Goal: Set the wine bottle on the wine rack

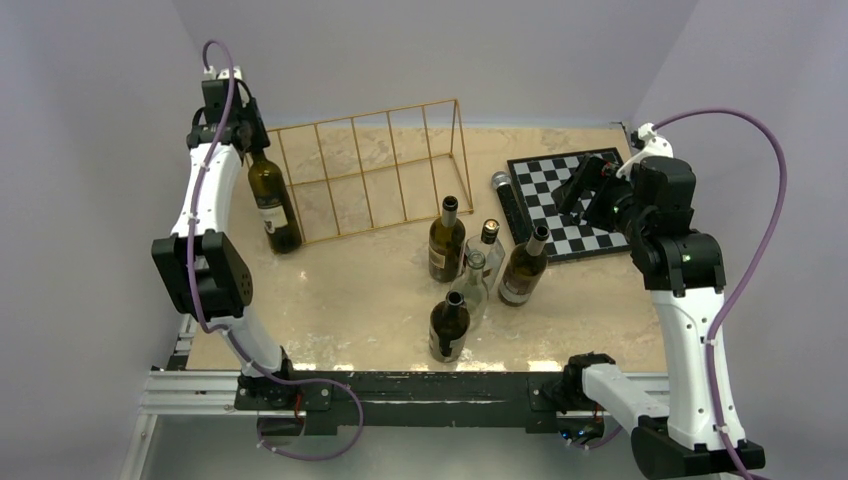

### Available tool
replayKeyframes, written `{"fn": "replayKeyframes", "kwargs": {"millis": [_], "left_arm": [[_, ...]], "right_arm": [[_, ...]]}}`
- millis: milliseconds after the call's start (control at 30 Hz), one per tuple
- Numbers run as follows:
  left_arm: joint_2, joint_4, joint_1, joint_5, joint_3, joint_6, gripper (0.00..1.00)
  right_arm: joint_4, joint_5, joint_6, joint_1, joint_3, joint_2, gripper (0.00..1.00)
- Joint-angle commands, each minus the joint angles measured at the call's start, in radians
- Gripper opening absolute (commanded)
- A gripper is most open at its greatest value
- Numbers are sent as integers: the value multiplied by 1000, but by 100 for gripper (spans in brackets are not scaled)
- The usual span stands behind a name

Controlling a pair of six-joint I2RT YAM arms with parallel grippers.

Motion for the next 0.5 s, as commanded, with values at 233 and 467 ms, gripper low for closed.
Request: {"fn": "replayKeyframes", "kwargs": {"millis": [233,467], "left_arm": [[51,-28,5,25,19,-59,44],[76,-56,5,22,44,-66,45]], "right_arm": [[39,33,28,-6,-15,-25,99],[38,48,32,-7,-30,-38,99]]}}
